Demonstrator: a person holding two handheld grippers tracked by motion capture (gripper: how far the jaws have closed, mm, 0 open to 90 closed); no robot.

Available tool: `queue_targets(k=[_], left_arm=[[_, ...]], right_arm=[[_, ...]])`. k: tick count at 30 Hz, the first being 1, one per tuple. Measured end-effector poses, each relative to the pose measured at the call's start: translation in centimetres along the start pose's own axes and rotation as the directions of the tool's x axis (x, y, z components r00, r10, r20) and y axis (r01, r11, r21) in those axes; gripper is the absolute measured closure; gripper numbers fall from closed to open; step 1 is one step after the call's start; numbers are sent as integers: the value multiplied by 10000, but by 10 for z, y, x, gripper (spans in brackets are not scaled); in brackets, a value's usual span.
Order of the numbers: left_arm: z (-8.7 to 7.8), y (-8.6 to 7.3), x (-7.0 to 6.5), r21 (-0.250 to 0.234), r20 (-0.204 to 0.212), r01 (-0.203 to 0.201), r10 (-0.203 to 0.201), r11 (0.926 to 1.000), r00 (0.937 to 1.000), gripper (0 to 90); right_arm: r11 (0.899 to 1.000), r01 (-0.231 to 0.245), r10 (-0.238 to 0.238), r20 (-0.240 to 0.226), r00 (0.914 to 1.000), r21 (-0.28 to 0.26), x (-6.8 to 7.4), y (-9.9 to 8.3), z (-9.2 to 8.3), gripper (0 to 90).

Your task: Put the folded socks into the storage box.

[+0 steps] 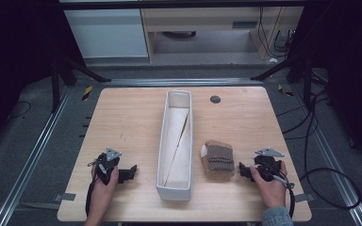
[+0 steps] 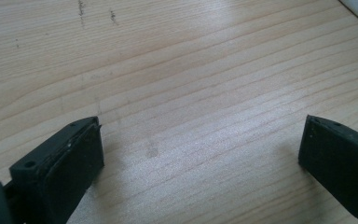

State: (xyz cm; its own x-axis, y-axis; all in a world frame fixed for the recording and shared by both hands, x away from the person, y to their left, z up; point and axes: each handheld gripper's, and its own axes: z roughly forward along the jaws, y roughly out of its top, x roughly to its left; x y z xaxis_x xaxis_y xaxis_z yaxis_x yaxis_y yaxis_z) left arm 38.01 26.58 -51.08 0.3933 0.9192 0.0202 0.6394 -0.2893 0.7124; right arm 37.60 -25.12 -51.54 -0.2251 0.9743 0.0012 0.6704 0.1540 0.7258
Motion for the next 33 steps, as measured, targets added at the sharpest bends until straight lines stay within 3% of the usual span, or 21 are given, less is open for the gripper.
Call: queue_targets(k=[5, 7, 10, 14, 20, 24, 27, 30, 33], left_arm=[[0, 0, 0, 5, 3, -6, 6, 10000, 10000, 0], [0, 0, 0, 4, -1, -6, 6, 10000, 10000, 0], [0, 0, 0, 30, 1, -33, 33, 10000, 10000, 0], [0, 0, 0, 29, -2, -36, 36, 10000, 10000, 0], [0, 0, 0, 31, -4, -35, 35, 10000, 10000, 0], [0, 0, 0, 31, -7, -31, 31, 10000, 10000, 0], [0, 0, 0, 43, 5, -45, 45, 10000, 10000, 0], [0, 0, 0, 44, 3, -45, 45, 10000, 10000, 0], [0, 0, 0, 42, 4, -46, 46, 10000, 10000, 0]], right_arm=[[9998, 184, -184, -255, 9995, -9, 1, -2, -3, 34], [9987, 476, -467, -447, 9979, 203, 1, -1, -8, 90], [9910, 1232, -1205, -529, 9913, 516, 6, -2, -17, 86], [9716, 2212, -2138, -887, 9728, 843, 14, -3, -30, 90], [9448, 3143, -3031, -1175, 9457, 929, 22, 8, -54, 85], [9356, 3438, -3278, -1649, 9303, 798, 26, 14, -66, 77], [9184, 3888, -3717, -1775, 9113, 730, 31, 20, -73, 77], [9159, 3990, -3834, -1982, 9021, 443, 35, 27, -79, 82], [9013, 4311, -4131, -2163, 8846, 415, 39, 34, -82, 92]])
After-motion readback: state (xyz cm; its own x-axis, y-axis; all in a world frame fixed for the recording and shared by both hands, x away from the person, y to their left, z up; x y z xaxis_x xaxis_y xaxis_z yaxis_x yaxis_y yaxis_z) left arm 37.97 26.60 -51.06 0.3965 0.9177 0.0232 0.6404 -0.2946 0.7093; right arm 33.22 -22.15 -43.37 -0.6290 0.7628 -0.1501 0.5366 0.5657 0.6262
